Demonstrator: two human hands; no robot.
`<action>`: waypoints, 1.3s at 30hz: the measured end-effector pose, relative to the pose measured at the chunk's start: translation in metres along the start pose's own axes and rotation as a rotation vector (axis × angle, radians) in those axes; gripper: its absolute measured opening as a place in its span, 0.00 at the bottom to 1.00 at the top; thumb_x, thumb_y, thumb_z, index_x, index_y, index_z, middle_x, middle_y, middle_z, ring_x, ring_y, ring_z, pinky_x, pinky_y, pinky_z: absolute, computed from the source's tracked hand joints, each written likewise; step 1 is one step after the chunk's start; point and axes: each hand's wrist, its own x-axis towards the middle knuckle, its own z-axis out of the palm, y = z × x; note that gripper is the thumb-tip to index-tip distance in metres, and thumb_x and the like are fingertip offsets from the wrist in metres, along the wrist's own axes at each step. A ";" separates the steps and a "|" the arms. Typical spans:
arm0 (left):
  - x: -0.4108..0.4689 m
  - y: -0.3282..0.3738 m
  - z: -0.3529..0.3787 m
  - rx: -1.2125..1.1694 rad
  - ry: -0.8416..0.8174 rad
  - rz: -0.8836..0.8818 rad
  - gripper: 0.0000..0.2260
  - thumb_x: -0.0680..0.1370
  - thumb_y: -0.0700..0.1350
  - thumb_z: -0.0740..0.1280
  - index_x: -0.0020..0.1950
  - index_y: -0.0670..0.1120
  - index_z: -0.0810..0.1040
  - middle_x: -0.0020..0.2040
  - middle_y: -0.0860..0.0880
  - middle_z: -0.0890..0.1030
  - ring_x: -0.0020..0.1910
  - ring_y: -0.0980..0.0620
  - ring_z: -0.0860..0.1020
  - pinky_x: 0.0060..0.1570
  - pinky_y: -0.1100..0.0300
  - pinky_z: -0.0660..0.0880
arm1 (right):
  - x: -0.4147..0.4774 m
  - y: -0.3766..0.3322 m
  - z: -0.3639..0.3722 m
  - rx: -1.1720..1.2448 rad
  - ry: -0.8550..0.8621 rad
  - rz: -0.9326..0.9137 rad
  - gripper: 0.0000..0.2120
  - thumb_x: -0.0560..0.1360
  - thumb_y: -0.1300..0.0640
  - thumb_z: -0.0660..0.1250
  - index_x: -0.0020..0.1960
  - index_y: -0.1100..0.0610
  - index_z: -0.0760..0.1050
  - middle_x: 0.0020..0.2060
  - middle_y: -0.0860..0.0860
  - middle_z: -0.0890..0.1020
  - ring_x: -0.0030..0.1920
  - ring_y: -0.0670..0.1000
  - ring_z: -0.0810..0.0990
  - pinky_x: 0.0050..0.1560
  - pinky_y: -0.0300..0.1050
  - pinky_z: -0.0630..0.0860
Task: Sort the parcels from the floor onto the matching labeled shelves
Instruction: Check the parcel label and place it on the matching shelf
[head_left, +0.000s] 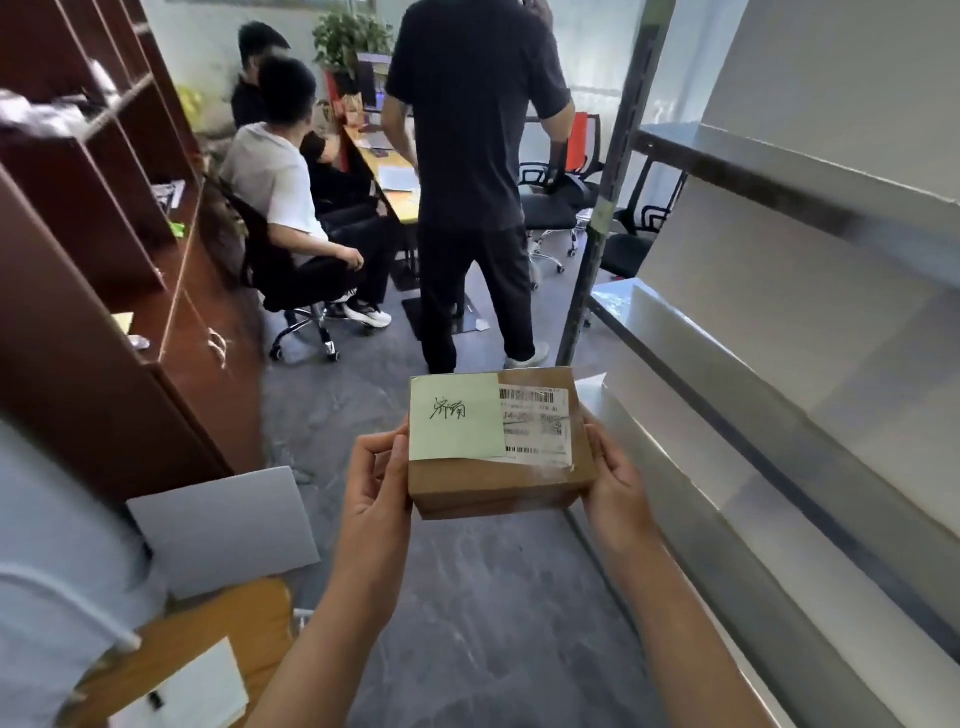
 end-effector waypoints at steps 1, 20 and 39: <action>0.006 -0.001 0.000 -0.002 0.018 0.003 0.09 0.80 0.56 0.60 0.51 0.53 0.77 0.46 0.54 0.83 0.44 0.59 0.78 0.44 0.62 0.72 | 0.009 0.001 0.003 -0.004 -0.022 0.003 0.17 0.86 0.54 0.53 0.66 0.44 0.77 0.60 0.47 0.84 0.64 0.48 0.81 0.65 0.48 0.76; 0.131 -0.006 0.100 -0.016 0.109 0.082 0.08 0.79 0.55 0.62 0.52 0.56 0.78 0.61 0.46 0.83 0.57 0.53 0.79 0.52 0.58 0.73 | 0.192 -0.018 -0.029 0.058 -0.206 -0.035 0.17 0.86 0.54 0.54 0.67 0.43 0.77 0.62 0.48 0.83 0.65 0.48 0.80 0.61 0.41 0.78; 0.236 -0.017 0.099 -0.071 0.065 0.053 0.10 0.79 0.54 0.62 0.55 0.53 0.77 0.63 0.48 0.82 0.59 0.52 0.79 0.54 0.58 0.72 | 0.288 -0.009 0.004 0.006 -0.196 -0.009 0.16 0.86 0.55 0.53 0.66 0.44 0.76 0.59 0.48 0.85 0.62 0.49 0.82 0.59 0.41 0.81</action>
